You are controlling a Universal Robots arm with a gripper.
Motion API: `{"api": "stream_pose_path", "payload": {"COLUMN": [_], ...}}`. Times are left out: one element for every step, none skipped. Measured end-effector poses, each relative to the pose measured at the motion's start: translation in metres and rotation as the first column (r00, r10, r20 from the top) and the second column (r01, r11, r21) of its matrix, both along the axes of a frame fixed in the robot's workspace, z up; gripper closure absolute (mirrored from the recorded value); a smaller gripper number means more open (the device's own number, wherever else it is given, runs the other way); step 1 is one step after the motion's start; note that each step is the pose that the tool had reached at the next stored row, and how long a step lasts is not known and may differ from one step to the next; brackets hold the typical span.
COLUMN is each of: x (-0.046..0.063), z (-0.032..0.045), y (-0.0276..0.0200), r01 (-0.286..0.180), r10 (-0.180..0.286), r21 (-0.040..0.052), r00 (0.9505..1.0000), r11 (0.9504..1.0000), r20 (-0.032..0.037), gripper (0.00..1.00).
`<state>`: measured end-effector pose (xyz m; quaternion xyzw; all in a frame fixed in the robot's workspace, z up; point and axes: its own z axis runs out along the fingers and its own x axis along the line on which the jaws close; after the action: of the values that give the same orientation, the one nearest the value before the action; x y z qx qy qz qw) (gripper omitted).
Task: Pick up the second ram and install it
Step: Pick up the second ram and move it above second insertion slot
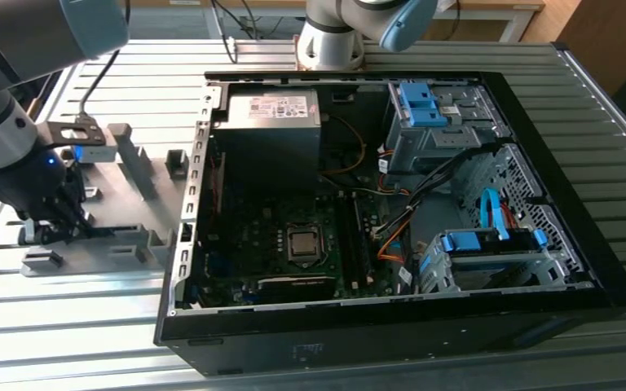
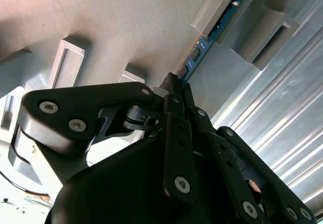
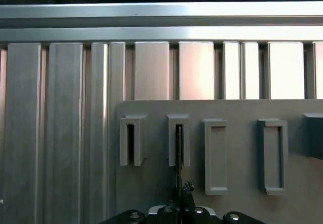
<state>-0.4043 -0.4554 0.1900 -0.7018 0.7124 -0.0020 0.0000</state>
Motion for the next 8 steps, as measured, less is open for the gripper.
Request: {"api": "stream_pose_path", "payload": {"x": [0.0,0.0,0.0,0.0,0.0,0.0,0.0,0.0], "z": [0.0008,0.0015,0.0022,0.0028,0.0033,0.0038,0.0044,0.0047], "y": [0.0,0.0,0.0,0.0,0.0,0.0,0.0,0.0], "r01": [0.0,0.0,0.0,0.0,0.0,0.0,0.0,0.0], "r10": [0.0,0.0,0.0,0.0,0.0,0.0,0.0,0.0], "r21": [0.0,0.0,0.0001,0.0001,0.0001,0.0001,0.0001,0.0001], "r00": [1.0,1.0,1.0,1.0,1.0,1.0,1.0,1.0], "r11": [1.0,1.0,1.0,1.0,1.0,1.0,1.0,1.0], "r20": [-0.0001,0.0,0.0001,0.0001,0.0001,0.0001,0.0001,0.0002], "gripper": [0.86,0.86,0.86,0.86,0.86,0.86,0.86,0.86]}}
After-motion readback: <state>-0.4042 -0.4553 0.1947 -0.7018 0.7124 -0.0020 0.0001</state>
